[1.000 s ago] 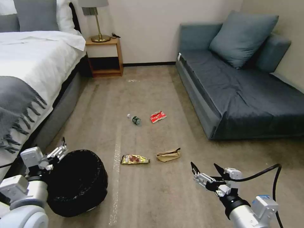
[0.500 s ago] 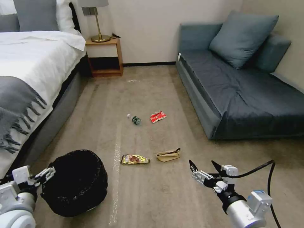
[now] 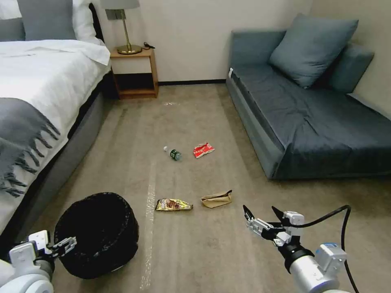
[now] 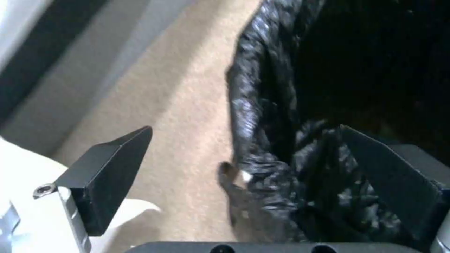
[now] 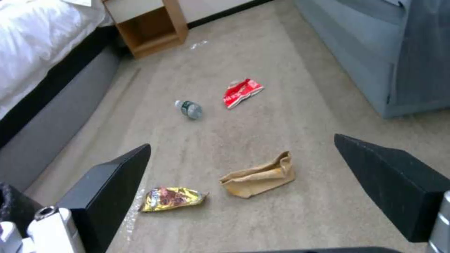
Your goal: Pick up the trash bin, then pick up the garbage on the floor and place it into the trash bin.
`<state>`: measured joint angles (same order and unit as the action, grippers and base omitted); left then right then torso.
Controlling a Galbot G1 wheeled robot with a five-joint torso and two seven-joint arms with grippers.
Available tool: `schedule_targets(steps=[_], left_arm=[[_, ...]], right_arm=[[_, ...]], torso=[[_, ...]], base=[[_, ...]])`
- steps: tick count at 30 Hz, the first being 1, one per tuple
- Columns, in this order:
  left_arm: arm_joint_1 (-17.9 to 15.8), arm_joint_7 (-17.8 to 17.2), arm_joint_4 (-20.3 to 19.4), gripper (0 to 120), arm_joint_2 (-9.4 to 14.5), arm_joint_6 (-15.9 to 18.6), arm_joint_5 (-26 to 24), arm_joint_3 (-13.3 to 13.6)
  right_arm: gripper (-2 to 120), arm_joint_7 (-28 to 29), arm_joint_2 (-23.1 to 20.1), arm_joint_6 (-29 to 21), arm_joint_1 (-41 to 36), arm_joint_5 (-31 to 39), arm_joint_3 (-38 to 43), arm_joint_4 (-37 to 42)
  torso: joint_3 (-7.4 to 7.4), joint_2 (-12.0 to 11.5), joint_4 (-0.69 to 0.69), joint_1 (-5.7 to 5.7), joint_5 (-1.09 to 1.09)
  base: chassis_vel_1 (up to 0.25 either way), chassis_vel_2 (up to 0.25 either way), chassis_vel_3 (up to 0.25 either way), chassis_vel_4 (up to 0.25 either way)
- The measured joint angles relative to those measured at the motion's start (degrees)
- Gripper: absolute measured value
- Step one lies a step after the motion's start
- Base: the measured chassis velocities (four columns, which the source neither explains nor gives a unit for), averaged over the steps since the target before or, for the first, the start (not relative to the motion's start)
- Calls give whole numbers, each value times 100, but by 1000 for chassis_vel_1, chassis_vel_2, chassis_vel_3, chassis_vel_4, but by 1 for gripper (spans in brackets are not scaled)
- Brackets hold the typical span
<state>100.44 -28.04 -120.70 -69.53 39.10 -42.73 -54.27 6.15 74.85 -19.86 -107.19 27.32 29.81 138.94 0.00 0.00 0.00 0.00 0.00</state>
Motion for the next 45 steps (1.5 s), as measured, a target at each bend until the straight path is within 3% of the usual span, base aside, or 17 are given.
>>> schedule_targets(steps=[7,14,20,28,36,43,45], left_arm=[[-349,-242,327,100,-6,281,-733,68],[-628,-415,619,100,1,322,-1520,71],[-823,-458,874,95,8,286,-1672,55],[-975,-426,1036,73,10,240,-1602,111],[-882,-90,1067,43,-18,-32,-1264,133],[-680,-66,641,18,-115,-322,-1030,167],[-555,-135,444,8,-155,-691,-730,184]], right_arm=[[100,10,14,14,-47,-4,55,53],[100,32,61,14,-52,-32,65,54],[100,51,93,12,-43,-51,75,28],[100,80,174,-5,-32,-67,71,-16],[100,84,223,-2,-39,-67,41,-10],[100,88,249,108,-83,-50,4,44],[100,116,278,136,-115,-42,-22,94]], torso=[[0,0,0,0,0],[0,0,0,0,5],[-2,1,4,0,16],[-2,2,3,-1,9],[0,0,-1,0,-2],[3,-2,-6,1,-21],[3,-2,-10,1,-22]], base=[[0,0,0,0],[0,0,0,0],[0,0,0,0],[0,0,0,0],[0,0,0,0],[0,0,0,0],[0,0,0,0]])
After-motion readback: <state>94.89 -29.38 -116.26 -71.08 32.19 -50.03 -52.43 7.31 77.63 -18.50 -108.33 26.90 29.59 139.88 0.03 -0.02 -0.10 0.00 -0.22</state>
